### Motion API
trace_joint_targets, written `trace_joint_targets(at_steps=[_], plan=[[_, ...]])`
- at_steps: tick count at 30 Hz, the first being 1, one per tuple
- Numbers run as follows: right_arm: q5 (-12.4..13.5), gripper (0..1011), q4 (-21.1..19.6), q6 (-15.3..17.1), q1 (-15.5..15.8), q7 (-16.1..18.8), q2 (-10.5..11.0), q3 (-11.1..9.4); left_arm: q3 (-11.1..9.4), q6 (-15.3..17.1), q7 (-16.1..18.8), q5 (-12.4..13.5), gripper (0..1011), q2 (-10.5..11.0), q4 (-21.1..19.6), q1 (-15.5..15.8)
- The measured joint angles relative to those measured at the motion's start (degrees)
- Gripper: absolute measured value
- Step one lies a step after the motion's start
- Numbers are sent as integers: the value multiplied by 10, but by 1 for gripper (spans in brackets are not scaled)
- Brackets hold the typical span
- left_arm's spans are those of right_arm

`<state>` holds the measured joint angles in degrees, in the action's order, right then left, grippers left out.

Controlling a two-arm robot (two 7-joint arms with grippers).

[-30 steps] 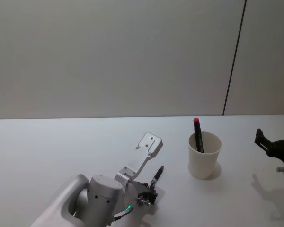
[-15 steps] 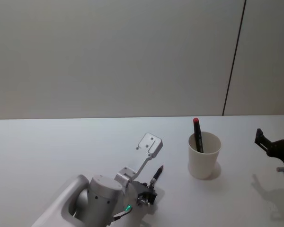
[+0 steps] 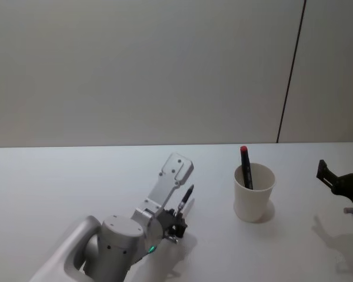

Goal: Place the pen into the pen holder.

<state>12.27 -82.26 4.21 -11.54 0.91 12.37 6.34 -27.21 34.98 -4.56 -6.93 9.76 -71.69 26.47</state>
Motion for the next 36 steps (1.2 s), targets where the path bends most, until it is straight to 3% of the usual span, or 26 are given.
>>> trace_joint_targets(at_steps=[11, 17, 28, 36], plan=[[0, 1002, 0, 0, 0, 0, 0, 0, 11, -58, 16, 8, 161, 16, -46, -17], [0, 1001, 0, 0, 0, 0, 0, 0, 16, -106, 16, 13, 161, 25, -66, -26], [0, 1002, 0, 0, 0, 0, 0, 0, 24, -211, -6, 21, 161, 40, -85, -38], [0, 1002, 0, 0, 0, 0, 0, 0, 29, -309, -43, 19, 161, 48, -85, -40]])
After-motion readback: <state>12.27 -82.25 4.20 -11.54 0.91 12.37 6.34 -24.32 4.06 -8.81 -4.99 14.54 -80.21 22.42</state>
